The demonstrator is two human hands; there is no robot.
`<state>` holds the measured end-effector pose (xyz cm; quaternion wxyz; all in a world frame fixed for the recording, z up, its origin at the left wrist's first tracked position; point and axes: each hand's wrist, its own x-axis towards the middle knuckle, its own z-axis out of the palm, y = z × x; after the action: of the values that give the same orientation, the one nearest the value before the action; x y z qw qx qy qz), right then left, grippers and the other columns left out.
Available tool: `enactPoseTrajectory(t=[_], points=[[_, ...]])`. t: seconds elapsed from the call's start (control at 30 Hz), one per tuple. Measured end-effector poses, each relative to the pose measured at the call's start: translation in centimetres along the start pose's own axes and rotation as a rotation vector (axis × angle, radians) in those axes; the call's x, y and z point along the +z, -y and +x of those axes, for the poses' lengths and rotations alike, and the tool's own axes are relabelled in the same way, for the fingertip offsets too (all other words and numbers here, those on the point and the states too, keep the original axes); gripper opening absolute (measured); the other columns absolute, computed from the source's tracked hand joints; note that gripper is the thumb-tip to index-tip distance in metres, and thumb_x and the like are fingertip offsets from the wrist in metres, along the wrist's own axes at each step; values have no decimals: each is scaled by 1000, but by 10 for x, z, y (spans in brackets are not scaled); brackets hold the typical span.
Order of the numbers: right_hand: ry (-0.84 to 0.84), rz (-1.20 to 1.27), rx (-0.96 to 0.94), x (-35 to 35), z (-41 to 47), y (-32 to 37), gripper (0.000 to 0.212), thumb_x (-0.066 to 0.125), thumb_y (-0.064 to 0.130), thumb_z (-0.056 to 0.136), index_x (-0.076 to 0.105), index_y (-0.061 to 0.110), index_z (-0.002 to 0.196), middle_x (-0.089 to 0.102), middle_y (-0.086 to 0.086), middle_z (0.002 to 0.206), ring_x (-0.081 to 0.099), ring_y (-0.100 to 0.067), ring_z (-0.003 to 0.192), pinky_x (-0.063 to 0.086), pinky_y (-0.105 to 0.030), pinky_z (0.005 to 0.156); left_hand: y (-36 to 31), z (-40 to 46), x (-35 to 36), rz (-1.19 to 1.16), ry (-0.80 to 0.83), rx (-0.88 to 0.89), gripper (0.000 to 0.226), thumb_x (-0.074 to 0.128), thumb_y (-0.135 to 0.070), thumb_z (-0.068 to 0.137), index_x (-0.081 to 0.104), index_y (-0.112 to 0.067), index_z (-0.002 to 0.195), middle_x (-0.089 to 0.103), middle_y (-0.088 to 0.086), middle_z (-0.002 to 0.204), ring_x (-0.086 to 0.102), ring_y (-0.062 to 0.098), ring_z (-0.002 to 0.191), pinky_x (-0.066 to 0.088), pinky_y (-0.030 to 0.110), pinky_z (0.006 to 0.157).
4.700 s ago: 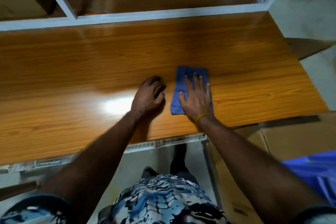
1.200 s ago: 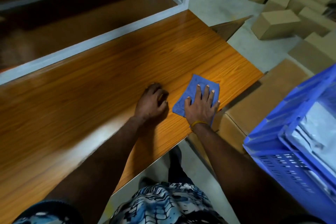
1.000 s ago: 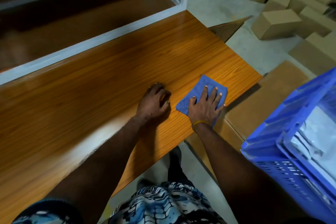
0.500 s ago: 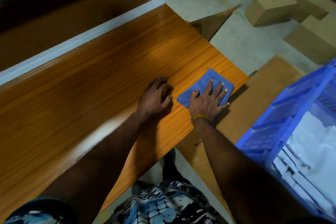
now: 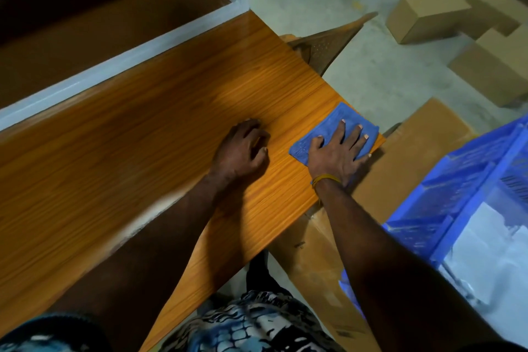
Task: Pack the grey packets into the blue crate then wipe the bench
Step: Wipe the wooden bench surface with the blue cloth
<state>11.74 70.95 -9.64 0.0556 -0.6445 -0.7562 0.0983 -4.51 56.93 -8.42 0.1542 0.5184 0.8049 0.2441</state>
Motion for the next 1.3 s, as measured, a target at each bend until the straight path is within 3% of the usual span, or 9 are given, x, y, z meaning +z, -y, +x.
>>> enactPoseTrajectory(t=[0.57, 0.9, 1.3], points=[[5, -62, -276, 8, 70, 66, 67, 34, 49, 96, 22, 21, 156, 14, -13, 163, 10, -32, 151, 13, -62, 115, 14, 39, -3, 63, -100, -45, 38, 57, -30, 91, 60, -17, 127, 48, 8, 144, 50, 27, 126, 46, 38, 99], [23, -57, -460, 16, 103, 113, 65, 34, 48, 97, 23, 20, 155, 16, -14, 162, 13, -34, 150, 17, -61, 114, 21, 44, -10, 78, -156, -55, 48, 47, -36, 89, 61, -10, 127, 50, 15, 142, 51, 31, 124, 41, 33, 99], [48, -38, -550, 34, 135, 168, 67, 36, 48, 97, 22, 19, 155, 16, -18, 162, 12, -38, 150, 15, -64, 113, 39, 70, -15, 122, -307, -128, 30, 58, -25, 96, 63, -9, 121, 53, 14, 136, 55, 30, 115, 46, 36, 92]])
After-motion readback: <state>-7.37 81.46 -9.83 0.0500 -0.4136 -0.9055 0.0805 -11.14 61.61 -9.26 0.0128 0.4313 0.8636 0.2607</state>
